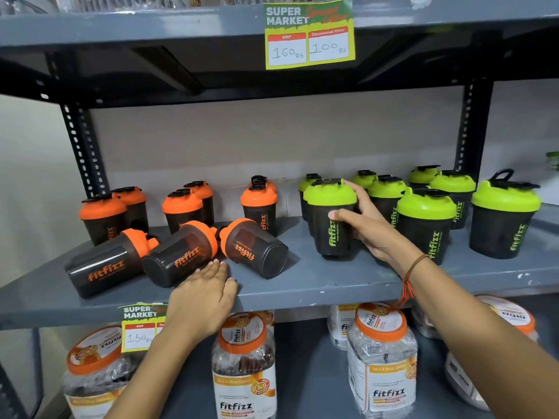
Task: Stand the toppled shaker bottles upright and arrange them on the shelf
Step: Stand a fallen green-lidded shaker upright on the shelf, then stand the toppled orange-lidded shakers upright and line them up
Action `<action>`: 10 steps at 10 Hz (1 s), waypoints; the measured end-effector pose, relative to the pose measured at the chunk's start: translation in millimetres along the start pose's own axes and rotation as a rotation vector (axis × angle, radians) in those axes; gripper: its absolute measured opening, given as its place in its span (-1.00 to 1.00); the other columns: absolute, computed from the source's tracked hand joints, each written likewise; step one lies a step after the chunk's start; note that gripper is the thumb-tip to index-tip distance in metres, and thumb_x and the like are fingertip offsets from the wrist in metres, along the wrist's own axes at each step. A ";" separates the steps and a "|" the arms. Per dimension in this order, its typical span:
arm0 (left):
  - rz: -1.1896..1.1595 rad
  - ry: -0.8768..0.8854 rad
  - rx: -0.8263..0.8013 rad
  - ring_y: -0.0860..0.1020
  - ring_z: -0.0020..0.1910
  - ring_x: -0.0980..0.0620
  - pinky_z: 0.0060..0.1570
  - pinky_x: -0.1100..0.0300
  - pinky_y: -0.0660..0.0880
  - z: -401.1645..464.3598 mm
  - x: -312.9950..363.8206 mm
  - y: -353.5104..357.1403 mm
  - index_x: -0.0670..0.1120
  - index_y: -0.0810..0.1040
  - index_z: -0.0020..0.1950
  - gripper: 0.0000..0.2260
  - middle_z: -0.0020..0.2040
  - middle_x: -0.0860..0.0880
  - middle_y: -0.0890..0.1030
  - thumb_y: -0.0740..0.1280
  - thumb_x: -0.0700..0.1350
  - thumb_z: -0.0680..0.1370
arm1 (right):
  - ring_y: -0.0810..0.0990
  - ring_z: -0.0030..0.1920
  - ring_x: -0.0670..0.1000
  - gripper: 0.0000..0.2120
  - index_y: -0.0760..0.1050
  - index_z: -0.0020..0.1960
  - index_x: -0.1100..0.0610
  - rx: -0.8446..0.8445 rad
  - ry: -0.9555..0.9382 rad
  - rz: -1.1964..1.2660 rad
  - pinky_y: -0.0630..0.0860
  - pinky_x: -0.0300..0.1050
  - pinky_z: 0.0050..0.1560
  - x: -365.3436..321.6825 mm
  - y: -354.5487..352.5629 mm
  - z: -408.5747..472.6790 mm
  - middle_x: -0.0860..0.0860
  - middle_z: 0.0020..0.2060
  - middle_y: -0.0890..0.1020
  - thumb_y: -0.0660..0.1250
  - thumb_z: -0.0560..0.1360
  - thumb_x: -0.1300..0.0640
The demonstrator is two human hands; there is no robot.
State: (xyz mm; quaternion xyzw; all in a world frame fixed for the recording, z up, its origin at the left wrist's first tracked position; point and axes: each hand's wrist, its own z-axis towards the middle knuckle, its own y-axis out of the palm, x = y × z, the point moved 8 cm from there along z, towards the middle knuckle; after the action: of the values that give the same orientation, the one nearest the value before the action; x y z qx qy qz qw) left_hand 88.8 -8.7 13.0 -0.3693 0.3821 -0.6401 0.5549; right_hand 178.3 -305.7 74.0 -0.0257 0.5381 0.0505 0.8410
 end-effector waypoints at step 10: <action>-0.035 -0.011 -0.015 0.26 0.49 0.01 0.45 0.12 0.19 -1.6 0.9 -1.7 -0.09 0.27 0.50 -0.42 0.52 -0.09 0.30 -0.12 0.13 0.57 | 0.64 0.09 0.11 -0.42 0.61 0.15 -0.06 0.097 -0.475 -1.048 0.54 0.02 0.09 -118.3 135.2 -30.5 -0.06 -0.02 0.72 0.21 0.37 -0.43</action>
State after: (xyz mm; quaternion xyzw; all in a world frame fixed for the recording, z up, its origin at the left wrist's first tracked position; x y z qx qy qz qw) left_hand 86.6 -9.3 13.8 -0.3839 0.3773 -0.6448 0.5428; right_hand 86.4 -181.1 170.1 -0.2384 0.2516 -0.3932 0.8516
